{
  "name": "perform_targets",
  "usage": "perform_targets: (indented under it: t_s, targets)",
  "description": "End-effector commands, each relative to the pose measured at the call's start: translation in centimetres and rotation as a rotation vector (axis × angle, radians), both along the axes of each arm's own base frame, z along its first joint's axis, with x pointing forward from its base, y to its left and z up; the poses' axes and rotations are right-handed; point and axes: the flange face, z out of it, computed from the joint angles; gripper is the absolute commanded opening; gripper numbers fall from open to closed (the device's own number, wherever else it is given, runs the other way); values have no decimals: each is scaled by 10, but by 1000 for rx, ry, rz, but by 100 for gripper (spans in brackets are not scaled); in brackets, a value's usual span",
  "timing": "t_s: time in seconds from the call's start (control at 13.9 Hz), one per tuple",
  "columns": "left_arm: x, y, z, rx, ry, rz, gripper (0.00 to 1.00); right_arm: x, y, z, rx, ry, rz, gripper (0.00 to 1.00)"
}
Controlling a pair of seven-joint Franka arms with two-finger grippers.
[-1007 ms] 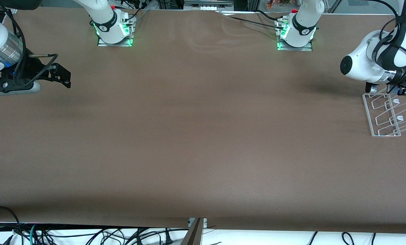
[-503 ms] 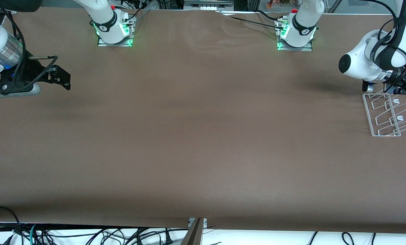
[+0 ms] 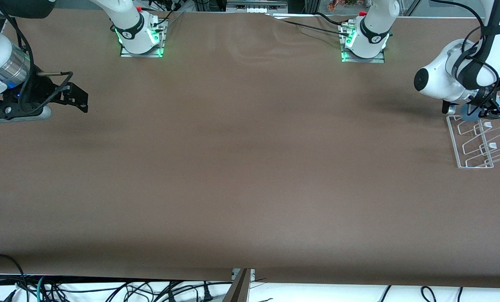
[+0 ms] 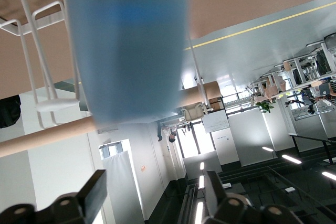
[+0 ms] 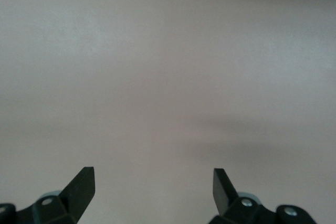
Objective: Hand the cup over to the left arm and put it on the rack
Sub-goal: 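Lower the cup with the left gripper onto the wire rack, then open the left gripper to release the cup on the rack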
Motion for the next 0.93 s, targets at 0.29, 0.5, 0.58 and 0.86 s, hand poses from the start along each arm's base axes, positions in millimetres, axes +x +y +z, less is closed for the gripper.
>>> perform_targets:
  t_s: [0.29, 0.5, 0.58, 0.86]
  targets:
    - [15, 1, 38, -31, -120, 75, 100, 2, 1, 7, -13, -12, 13, 99]
    - [48, 4, 92, -150, -320, 276, 100, 2, 1, 7, -13, -12, 13, 99]
    - [60, 7, 111, -202, -393, 347, 100, 2, 1, 7, -13, -12, 13, 99]
    - [92, -1, 180, -408, -608, 633, 100, 2, 1, 7, -13, -12, 13, 99]
